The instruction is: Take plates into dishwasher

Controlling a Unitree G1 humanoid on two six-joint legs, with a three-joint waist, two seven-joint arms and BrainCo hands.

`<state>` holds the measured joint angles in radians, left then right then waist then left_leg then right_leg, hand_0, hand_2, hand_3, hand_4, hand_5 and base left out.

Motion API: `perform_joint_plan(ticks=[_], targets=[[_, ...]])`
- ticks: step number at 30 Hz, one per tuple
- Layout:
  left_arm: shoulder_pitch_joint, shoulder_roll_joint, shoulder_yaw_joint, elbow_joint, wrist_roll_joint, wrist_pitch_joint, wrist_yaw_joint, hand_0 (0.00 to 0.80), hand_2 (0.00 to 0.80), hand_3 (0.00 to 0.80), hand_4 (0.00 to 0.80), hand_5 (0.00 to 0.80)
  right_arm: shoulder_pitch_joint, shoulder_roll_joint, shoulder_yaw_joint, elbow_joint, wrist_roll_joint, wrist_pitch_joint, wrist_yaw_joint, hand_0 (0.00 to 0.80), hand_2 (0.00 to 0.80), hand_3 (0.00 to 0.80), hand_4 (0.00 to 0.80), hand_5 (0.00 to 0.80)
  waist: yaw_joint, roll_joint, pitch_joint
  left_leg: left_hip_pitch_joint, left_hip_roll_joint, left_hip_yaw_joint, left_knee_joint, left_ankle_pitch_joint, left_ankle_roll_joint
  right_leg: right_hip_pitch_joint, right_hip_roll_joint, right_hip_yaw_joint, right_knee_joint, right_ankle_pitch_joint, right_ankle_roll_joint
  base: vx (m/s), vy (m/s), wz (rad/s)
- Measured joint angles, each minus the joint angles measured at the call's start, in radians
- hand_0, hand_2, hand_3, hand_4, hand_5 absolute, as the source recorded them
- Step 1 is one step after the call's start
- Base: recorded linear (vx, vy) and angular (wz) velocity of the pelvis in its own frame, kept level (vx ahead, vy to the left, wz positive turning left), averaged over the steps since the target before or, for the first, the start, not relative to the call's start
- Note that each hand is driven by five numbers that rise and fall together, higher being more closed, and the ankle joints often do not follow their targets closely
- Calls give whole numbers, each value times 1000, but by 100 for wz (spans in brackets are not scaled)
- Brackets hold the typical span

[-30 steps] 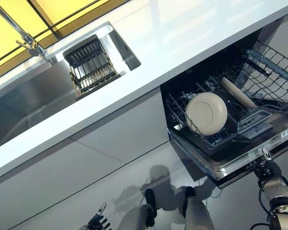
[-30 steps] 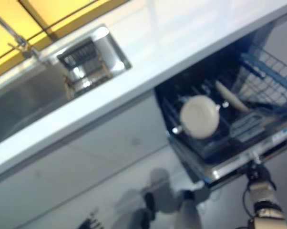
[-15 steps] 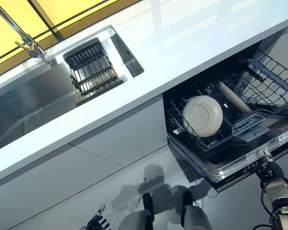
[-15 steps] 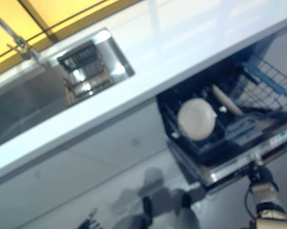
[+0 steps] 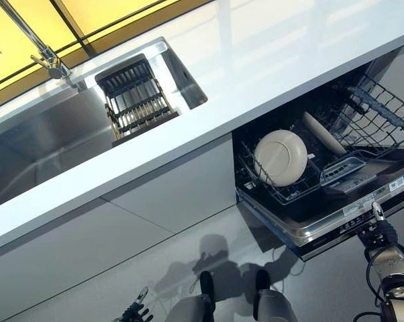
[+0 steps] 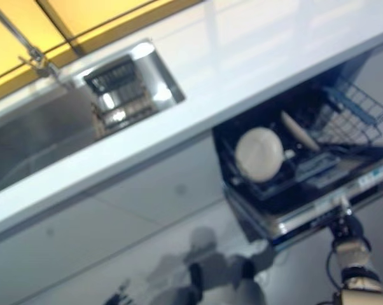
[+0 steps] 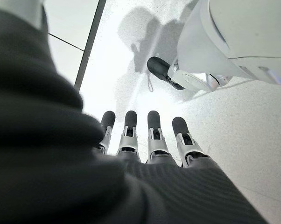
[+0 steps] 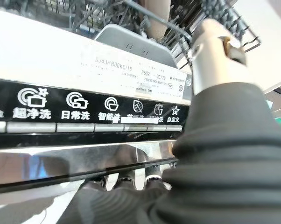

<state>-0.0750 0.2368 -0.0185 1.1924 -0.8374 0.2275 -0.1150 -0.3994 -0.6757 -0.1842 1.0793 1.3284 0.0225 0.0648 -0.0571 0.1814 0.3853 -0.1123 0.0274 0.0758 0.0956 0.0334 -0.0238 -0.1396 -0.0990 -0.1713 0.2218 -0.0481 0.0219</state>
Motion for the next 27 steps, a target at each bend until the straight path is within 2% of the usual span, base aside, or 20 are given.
perform_joint_plan(ticks=[13,19,22,27], targets=[[9,18,1,-2,1,3,8,0,0,0,0,0,-38,14,8,-12,19,-2,56,0,0,0,0,0,48,-58,-28,15,-1,-6,2,-1,3,33,1,-4,-17,4,2,27,-4,4],[11,21,1,0,38,3,11,0,0,0,0,0,-119,15,10,-22,19,-3,72,0,0,0,0,0,52,-61,-29,18,-3,-23,4,-1,3,49,2,-9,-21,0,3,39,-7,11],[12,21,2,-1,40,5,13,0,0,0,0,0,-130,12,9,-51,18,-12,87,0,0,0,0,0,72,-66,-32,18,-3,-22,4,-1,3,50,1,-13,-21,-2,1,50,-4,6],[23,26,2,-1,41,4,14,0,0,0,0,0,-160,13,9,-67,18,-13,122,0,0,0,0,0,74,-100,-56,32,-7,-24,3,-1,6,81,-1,-25,-22,-22,3,46,-9,23]])
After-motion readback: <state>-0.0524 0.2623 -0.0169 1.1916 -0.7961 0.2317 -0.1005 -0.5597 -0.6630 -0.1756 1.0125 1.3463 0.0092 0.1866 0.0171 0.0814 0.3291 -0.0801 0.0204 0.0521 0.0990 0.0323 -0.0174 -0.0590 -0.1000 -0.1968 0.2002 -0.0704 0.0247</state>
